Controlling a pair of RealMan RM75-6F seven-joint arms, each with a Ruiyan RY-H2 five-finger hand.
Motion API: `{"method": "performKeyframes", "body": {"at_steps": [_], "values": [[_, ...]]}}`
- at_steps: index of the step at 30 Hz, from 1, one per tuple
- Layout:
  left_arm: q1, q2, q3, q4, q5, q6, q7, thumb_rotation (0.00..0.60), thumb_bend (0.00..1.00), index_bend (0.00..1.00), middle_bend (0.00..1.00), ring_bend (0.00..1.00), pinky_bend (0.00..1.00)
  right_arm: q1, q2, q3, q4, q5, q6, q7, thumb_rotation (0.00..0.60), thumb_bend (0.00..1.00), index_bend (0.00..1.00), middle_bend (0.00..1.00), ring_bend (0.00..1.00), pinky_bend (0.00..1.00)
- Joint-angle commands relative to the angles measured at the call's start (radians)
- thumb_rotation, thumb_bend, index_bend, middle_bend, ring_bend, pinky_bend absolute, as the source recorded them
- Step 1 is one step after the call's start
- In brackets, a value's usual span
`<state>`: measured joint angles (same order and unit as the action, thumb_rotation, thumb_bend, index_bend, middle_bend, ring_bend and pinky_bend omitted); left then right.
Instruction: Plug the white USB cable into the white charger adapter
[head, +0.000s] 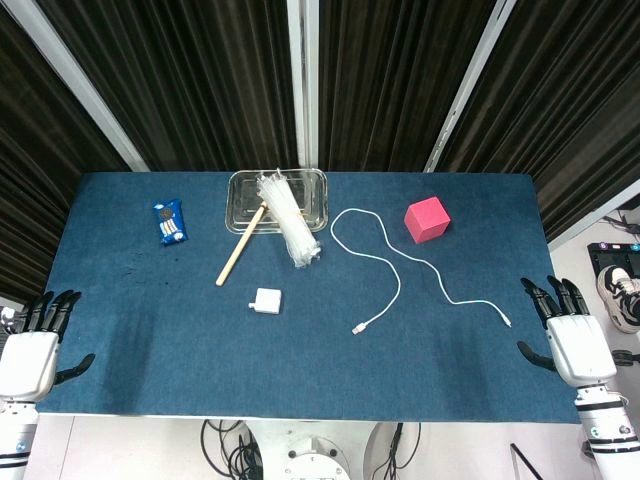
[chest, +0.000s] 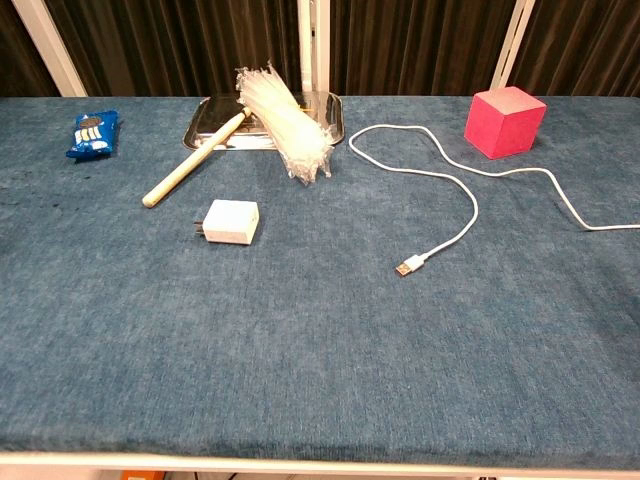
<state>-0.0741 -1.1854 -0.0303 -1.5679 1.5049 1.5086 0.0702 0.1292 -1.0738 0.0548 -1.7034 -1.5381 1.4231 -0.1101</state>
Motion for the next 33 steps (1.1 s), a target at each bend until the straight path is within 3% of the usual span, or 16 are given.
{"method": "performKeyframes", "body": {"at_steps": [1, 8, 11, 19, 23, 33], "values": [[0.0, -0.005, -0.004, 0.004, 0.003, 0.007, -0.004, 0.6, 0.16, 0.07, 0.06, 0.0, 0.0, -0.003, -0.001, -0.002, 0.0, -0.004, 0.007, 0.006, 0.6, 0.12, 0.07, 0.22, 0.0, 0.01], [0.004, -0.023, -0.013, 0.017, 0.003, 0.028, 0.026, 0.6, 0.16, 0.07, 0.06, 0.0, 0.0, -0.002, 0.002, -0.015, -0.004, -0.03, 0.007, 0.022, 0.6, 0.12, 0.08, 0.22, 0.01, 0.01], [0.008, -0.018, -0.015, 0.01, -0.008, 0.031, 0.094, 0.6, 0.16, 0.07, 0.06, 0.0, 0.0, 0.008, 0.004, -0.02, -0.01, -0.048, -0.004, 0.026, 0.6, 0.12, 0.09, 0.23, 0.02, 0.02], [0.011, 0.002, -0.008, -0.032, -0.016, 0.019, 0.123, 0.6, 0.16, 0.07, 0.06, 0.0, 0.0, 0.073, -0.02, -0.024, -0.035, -0.085, -0.089, 0.011, 0.6, 0.12, 0.14, 0.26, 0.04, 0.03], [0.009, 0.0, -0.006, -0.035, -0.02, 0.009, 0.12, 0.6, 0.16, 0.07, 0.06, 0.0, 0.0, 0.139, -0.057, -0.026, -0.043, -0.1, -0.187, -0.009, 0.6, 0.12, 0.17, 0.27, 0.05, 0.04], [0.003, 0.012, -0.008, -0.052, -0.029, -0.007, 0.124, 0.6, 0.16, 0.07, 0.06, 0.0, 0.0, 0.386, -0.223, 0.031, 0.012, -0.075, -0.503, -0.178, 0.6, 0.18, 0.27, 0.28, 0.05, 0.04]]}}
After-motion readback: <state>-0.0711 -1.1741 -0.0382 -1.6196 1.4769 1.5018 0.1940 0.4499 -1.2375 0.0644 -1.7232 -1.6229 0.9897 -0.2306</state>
